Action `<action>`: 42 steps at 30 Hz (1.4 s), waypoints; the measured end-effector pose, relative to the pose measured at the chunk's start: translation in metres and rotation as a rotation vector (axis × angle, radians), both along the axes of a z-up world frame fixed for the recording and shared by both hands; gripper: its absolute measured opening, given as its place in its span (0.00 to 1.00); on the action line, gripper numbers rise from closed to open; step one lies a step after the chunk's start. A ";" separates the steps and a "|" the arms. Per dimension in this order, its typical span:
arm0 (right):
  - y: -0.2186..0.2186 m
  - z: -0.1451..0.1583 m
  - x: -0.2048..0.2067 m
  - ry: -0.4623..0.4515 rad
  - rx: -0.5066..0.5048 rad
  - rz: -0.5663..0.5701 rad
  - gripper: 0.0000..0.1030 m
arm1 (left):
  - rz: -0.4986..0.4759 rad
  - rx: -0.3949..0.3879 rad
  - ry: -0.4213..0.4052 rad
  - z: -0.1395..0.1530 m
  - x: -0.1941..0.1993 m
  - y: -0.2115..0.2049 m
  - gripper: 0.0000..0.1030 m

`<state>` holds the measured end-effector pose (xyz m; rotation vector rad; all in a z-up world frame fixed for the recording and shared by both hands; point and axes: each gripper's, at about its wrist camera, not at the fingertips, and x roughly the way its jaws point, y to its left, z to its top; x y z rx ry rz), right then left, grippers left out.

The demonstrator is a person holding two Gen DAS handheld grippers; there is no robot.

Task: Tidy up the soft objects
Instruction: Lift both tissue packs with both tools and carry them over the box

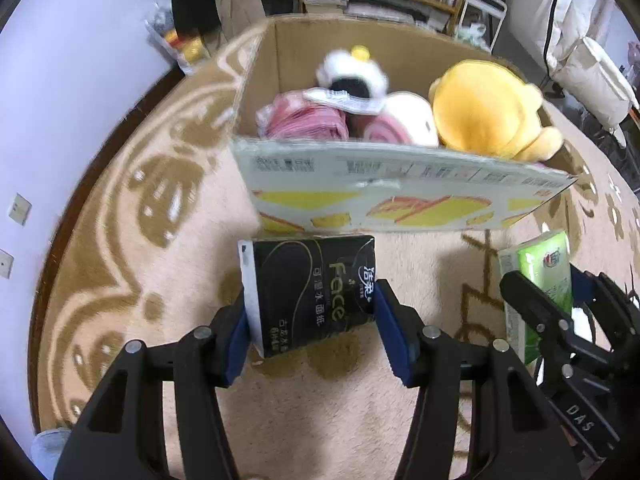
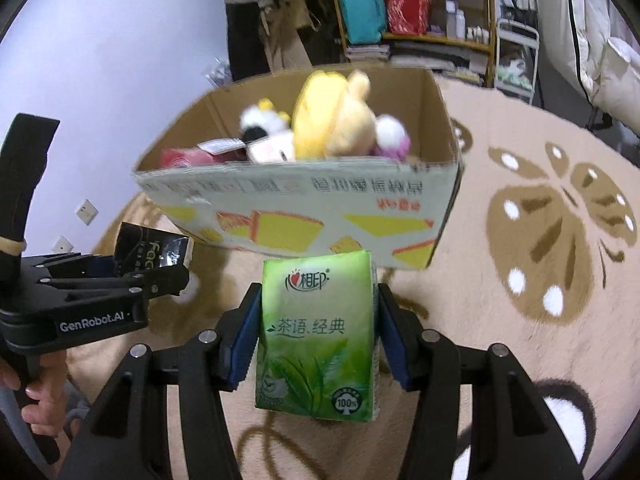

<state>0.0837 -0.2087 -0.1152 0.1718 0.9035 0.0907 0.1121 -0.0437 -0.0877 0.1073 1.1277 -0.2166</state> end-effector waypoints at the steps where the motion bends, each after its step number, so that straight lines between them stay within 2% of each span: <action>1: 0.000 0.007 -0.002 -0.015 0.000 0.003 0.56 | 0.003 -0.001 -0.018 0.011 0.001 0.003 0.54; 4: 0.001 0.024 -0.012 -0.061 0.006 0.006 0.56 | 0.018 -0.012 -0.082 0.034 -0.011 0.007 0.53; 6: -0.002 0.036 -0.015 -0.090 0.020 0.003 0.56 | 0.027 -0.021 -0.129 0.041 -0.007 0.014 0.53; 10: -0.006 0.050 -0.026 -0.128 0.043 -0.005 0.56 | 0.038 -0.046 -0.226 0.062 -0.023 0.020 0.54; 17: -0.009 0.077 -0.036 -0.206 0.045 -0.008 0.56 | 0.077 -0.038 -0.433 0.093 -0.038 0.026 0.54; 19: -0.008 0.086 -0.039 -0.236 0.038 -0.010 0.56 | 0.085 -0.062 -0.462 0.098 -0.039 0.028 0.54; 25: -0.014 0.110 -0.040 -0.301 0.036 -0.035 0.56 | 0.073 -0.040 -0.507 0.107 -0.028 0.025 0.54; 29: -0.022 0.118 -0.030 -0.327 0.039 -0.050 0.56 | 0.040 -0.055 -0.537 0.109 -0.019 0.019 0.54; 34: -0.028 0.114 -0.018 -0.333 0.045 -0.069 0.56 | 0.017 -0.067 -0.542 0.106 -0.003 0.009 0.54; 42: -0.034 0.108 0.013 -0.322 0.058 -0.062 0.56 | 0.007 -0.029 -0.582 0.109 0.022 -0.006 0.54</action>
